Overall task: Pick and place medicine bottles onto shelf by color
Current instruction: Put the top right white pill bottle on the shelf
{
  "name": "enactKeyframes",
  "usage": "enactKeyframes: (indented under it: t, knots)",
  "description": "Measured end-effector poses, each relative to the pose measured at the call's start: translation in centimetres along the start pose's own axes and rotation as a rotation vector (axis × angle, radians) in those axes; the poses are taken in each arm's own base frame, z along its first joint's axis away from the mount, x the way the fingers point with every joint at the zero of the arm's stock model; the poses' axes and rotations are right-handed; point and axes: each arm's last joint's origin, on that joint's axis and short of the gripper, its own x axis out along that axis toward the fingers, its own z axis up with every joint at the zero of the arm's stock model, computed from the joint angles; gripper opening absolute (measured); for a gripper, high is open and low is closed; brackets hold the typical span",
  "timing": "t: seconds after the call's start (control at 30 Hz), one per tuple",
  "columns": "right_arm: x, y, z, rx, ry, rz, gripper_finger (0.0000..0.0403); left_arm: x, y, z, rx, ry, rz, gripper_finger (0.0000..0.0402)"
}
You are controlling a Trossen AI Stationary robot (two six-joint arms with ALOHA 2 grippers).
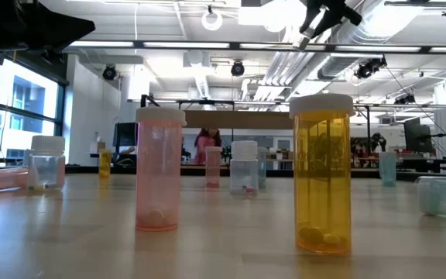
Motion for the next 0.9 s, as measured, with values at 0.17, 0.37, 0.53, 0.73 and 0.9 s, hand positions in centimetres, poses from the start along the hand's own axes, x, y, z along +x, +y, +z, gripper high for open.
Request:
enactKeyframes:
  t: [0.17,0.37,0.53,0.73,0.9]
  knots:
    - [3.0,0.6,0.2,-0.036,0.130,-0.016,0.0124,0.0,0.0,0.0,-0.002,0.000,0.000,0.0001]
    - [6.9,1.9,-0.1,-0.126,0.319,-0.069,0.0124,0.0,0.0,0.0,-0.003,0.000,0.000,0.0001]
    - [9.7,2.6,-0.6,-0.210,0.478,-0.117,0.0124,0.0,0.0,-0.1,0.002,0.006,-0.001,0.0001]
    - [12.7,2.6,-1.1,-0.220,0.580,-0.135,0.0124,0.0,0.0,-0.1,0.002,0.006,-0.001,0.0001]
    - [15.1,2.6,-2.1,-0.240,0.643,-0.139,0.0124,0.0,0.0,-0.1,0.002,0.006,-0.002,0.0001]
